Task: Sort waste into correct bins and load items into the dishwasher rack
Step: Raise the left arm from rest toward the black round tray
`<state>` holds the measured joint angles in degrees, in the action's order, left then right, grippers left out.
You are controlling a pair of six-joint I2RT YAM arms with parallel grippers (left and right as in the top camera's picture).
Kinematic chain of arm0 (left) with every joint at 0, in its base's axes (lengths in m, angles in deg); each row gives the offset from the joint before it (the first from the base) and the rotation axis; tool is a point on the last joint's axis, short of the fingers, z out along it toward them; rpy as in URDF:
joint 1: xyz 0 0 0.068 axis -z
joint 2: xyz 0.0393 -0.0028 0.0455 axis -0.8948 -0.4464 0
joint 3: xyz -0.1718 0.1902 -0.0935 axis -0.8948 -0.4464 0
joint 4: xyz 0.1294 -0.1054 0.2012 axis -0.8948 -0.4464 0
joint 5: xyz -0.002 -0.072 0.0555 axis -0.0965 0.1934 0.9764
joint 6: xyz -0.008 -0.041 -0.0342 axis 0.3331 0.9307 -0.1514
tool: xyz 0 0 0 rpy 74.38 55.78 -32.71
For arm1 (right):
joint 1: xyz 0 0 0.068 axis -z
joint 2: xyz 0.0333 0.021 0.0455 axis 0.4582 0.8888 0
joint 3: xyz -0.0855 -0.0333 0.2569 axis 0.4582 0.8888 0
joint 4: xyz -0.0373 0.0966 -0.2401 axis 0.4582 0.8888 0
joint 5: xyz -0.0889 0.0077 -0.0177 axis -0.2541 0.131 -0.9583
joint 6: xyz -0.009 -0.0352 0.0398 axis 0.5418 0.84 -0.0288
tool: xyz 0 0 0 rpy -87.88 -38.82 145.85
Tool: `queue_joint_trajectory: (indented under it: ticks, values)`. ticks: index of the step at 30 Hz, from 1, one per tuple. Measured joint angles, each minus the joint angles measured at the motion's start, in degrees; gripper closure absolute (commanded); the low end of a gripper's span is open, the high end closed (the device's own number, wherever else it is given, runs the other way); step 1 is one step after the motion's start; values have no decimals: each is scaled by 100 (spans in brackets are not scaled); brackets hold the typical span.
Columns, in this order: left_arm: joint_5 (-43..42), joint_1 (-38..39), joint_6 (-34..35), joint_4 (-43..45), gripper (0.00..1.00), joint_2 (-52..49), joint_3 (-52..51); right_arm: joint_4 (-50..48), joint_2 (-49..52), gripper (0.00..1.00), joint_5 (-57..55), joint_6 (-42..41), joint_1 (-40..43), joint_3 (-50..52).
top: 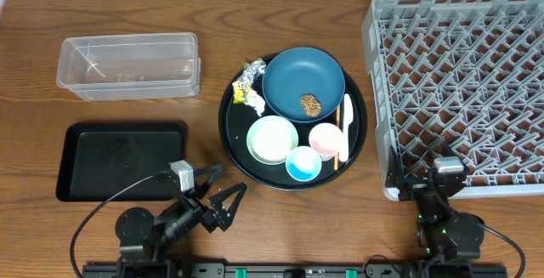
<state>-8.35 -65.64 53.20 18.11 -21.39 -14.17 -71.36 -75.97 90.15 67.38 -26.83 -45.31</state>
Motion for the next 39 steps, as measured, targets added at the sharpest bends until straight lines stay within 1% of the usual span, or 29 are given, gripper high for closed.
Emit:
queue_joint_trajectory:
  ticks: [4, 8, 13, 18, 25, 30, 34, 39]
  values:
    - [66, 0, 142, -160, 2, 0, 57, -2, 0, 1, 0, 0, 0, 0]
    - [507, 0, 140, -699, 2, -184, 509, 0, 0, 1, 0, 0, 0, 0]
    - [1464, 0, -258, -1871, 2, -839, 1661, 0, 2, 1, 0, 0, 0, 0]
    - [2400, 0, -780, -3005, 2, -1893, 2844, 2, 0, 1, -2, 0, 0, 0]
    - [3010, 0, -1366, -4352, 2, -3335, 4636, -2, 2, 1, -2, 0, 0, 0]
    - [3143, 85, -1515, -4741, 2, -3665, 5416, 0, 2, 1, -2, 0, 0, 0]
    - [3272, 212, -1558, -4835, 2, -3650, 5525, -2, 2, 1, -2, 0, 0, 0]
    - [3849, 444, -1574, -4953, 2, -3661, 5525, -2, 2, 1, -2, 0, 0, 0]
